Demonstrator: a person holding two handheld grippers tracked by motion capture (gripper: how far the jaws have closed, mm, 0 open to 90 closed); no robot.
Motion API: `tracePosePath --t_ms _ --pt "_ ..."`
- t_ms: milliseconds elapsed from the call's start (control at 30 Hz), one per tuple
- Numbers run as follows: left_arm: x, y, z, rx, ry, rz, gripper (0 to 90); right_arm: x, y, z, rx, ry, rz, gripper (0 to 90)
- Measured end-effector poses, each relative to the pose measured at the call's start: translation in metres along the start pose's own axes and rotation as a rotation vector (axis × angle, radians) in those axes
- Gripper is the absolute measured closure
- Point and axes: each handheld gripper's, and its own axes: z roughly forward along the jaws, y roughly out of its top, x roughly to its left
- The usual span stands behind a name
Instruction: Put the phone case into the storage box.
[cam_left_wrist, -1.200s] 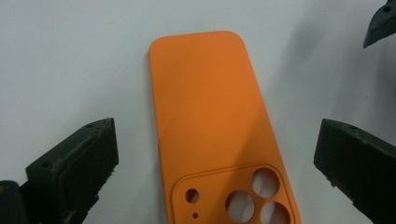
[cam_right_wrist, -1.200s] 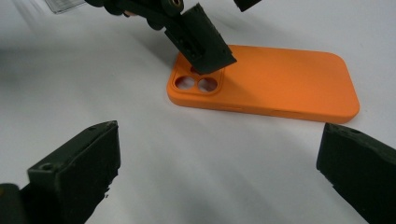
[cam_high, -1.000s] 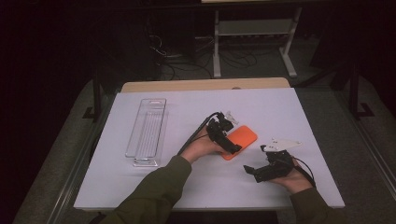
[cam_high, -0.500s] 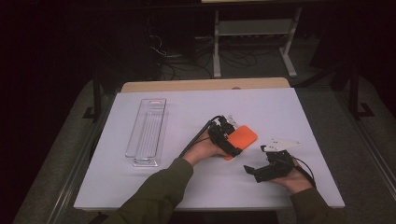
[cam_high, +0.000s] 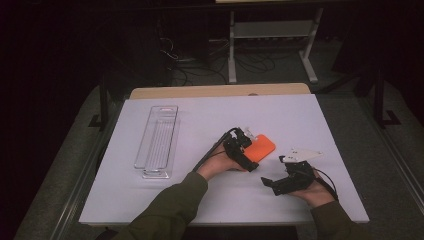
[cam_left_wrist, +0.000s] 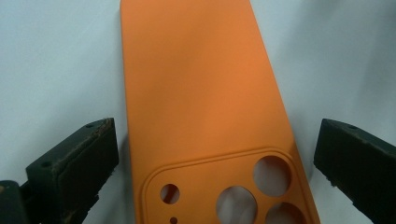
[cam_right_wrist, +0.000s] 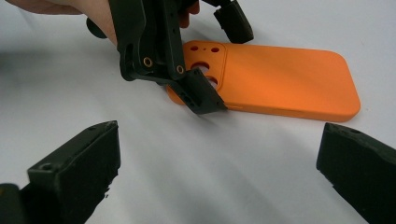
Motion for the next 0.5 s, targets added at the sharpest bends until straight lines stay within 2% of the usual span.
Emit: tracePosePath --t_ms 200,500 --pt "-0.0002 -0.0005 0.0007 0.006 0.004 -0.003 0.0 0.0000 0.0000 0.0000 0.000 0.000 0.000 0.0" --pt "-0.0015 -0.0015 0.0008 0.017 0.028 0.024 0.0 0.0002 -0.0002 -0.0003 0.001 0.000 0.002 0.0"
